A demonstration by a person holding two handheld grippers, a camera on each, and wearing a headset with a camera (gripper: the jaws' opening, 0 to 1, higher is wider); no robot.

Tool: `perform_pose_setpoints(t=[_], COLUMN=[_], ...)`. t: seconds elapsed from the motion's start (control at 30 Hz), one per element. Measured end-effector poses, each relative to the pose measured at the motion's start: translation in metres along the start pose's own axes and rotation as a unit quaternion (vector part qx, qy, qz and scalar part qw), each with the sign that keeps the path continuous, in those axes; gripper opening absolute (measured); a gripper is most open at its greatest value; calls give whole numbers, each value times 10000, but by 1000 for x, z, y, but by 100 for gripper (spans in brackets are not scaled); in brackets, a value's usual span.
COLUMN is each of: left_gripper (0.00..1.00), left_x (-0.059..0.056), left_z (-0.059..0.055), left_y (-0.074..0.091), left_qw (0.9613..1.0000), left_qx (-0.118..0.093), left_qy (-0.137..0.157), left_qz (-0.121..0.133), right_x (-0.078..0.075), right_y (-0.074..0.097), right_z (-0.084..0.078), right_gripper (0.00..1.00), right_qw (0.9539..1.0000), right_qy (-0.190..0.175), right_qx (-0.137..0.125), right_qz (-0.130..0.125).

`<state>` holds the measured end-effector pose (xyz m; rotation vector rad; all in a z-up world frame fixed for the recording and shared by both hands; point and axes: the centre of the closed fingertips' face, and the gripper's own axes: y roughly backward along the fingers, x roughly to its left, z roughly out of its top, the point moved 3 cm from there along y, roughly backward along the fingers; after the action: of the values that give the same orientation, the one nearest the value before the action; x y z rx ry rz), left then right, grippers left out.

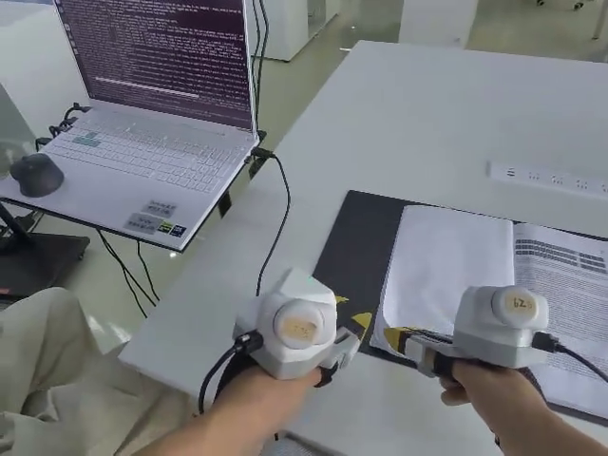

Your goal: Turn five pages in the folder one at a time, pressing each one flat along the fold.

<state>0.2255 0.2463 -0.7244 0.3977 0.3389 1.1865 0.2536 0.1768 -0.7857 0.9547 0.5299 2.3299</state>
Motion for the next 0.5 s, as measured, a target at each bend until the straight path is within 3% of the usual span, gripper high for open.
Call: perform_pose_setpoints(t=[0.13, 0.27, 0.33, 0.43, 0.5], left_gripper=[16, 16, 15, 14, 14], left_x=[0, 1, 1, 0, -5], left_z=[-3, -6, -8, -9, -10], left_y=[-3, -6, -8, -16, -23], left_qw=[10000, 9999, 9999, 9997, 9994], left_qx=[55, 117, 152, 184, 184], left_qy=[-18, -44, -59, -91, -149], left_qz=[-32, -44, -57, -123, -257], right_x=[0, 10, 13, 9, -3], right_y=[-3, -3, 3, 17, 28], right_z=[-3, -6, -5, 5, 14], right_gripper=[0, 10, 10, 9, 9], right_qw=[9999, 9992, 9992, 9980, 9967], right_qy=[-117, -284, -217, -356, -523], right_qx=[38, 27, -15, -314, -519], right_qz=[30, 272, 335, 409, 342])
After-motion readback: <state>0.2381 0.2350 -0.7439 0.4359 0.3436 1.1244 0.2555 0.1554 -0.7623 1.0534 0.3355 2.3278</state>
